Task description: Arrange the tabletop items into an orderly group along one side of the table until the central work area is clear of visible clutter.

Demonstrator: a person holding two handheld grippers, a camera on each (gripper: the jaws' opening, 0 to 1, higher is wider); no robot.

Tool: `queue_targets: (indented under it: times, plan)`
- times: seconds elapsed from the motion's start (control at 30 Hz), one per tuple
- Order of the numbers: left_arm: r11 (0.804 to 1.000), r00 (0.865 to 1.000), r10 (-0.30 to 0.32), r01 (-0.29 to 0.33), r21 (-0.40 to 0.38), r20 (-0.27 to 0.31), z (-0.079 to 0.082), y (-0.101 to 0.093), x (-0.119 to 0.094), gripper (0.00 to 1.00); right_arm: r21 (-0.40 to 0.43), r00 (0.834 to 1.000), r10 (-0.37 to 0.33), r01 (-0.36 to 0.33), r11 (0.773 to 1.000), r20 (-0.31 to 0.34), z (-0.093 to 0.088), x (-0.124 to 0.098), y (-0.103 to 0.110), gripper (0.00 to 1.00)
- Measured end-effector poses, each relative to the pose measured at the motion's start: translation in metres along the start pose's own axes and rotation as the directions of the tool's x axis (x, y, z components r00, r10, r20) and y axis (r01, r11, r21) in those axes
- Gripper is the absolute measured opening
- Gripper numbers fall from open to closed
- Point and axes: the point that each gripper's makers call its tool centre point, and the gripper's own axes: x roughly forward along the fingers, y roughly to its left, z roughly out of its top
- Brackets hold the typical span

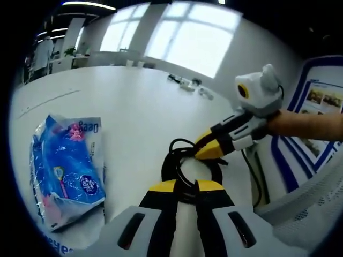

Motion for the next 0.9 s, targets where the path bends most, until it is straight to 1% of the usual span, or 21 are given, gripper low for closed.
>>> queue_targets:
  times: [0.1, 0.17, 0.2, 0.33, 0.37, 0.43, 0.47, 0.57, 0.67, 0.73, 0.77, 0.83, 0.9]
  plan:
    - [1.0, 1.0, 0.001, -0.001, 0.009, 0.02, 0.004, -0.002, -0.006, 0.12, -0.002, 1.0, 0.009, -0.008, 1.0, 0.011, 0.003, -0.003, 0.001, 0.18]
    - [1.0, 0.999, 0.002, -0.003, 0.019, 0.039, 0.008, -0.001, -0.01, 0.18, -0.023, 0.999, 0.014, -0.014, 1.0, 0.029, 0.007, -0.003, 0.002, 0.21]
    - [1.0, 0.999, 0.005, -0.006, 0.02, 0.044, 0.01, -0.001, -0.011, 0.2, -0.021, 1.0, 0.012, -0.012, 1.0, 0.028, 0.007, -0.004, 0.001, 0.22]
    - [0.999, 0.997, 0.015, -0.017, 0.031, 0.075, 0.016, 0.002, -0.02, 0.23, -0.015, 0.998, 0.026, -0.025, 1.0, 0.065, 0.014, -0.008, 0.004, 0.25]
    - [0.999, 0.997, 0.017, -0.02, 0.029, 0.076, 0.016, 0.003, -0.021, 0.25, -0.02, 0.996, 0.042, -0.04, 0.999, 0.083, 0.017, -0.009, 0.007, 0.28]
    - [0.999, 0.995, 0.035, -0.038, 0.029, 0.094, 0.018, 0.008, -0.026, 0.26, -0.003, 0.995, 0.041, -0.041, 0.999, 0.088, 0.018, -0.01, 0.007, 0.33]
    - [0.999, 0.994, 0.039, -0.042, 0.024, 0.1, 0.019, 0.009, -0.03, 0.28, -0.003, 0.993, 0.051, -0.051, 0.999, 0.103, 0.02, -0.011, 0.009, 0.37]
    - [0.998, 0.993, 0.05, -0.053, 0.028, 0.108, 0.02, 0.011, -0.037, 0.32, -0.004, 0.992, 0.046, -0.046, 0.999, 0.121, 0.024, -0.013, 0.009, 0.42]
    - [0.997, 0.991, 0.072, -0.075, 0.019, 0.116, 0.021, 0.016, -0.046, 0.36, -0.009, 0.99, 0.049, -0.049, 0.999, 0.129, 0.027, -0.014, 0.01, 0.46]
    - [0.994, 0.987, 0.103, -0.107, 0.025, 0.127, 0.021, 0.023, -0.053, 0.43, -0.01, 0.988, 0.053, -0.052, 0.999, 0.144, 0.032, -0.014, 0.011, 0.51]
    - [0.992, 0.984, 0.124, -0.126, 0.002, 0.13, 0.021, 0.028, -0.058, 0.48, -0.009, 0.988, 0.056, -0.055, 0.998, 0.147, 0.035, -0.014, 0.012, 0.55]
    - [0.99, 0.979, 0.138, -0.138, -0.005, 0.148, 0.024, 0.03, -0.067, 0.49, -0.039, 0.988, 0.052, -0.047, 0.998, 0.146, 0.04, -0.013, 0.013, 0.57]
    - [0.989, 0.977, 0.149, -0.151, 0.001, 0.15, 0.024, 0.031, -0.073, 0.49, -0.06, 0.986, 0.06, -0.051, 0.997, 0.158, 0.048, -0.013, 0.016, 0.59]
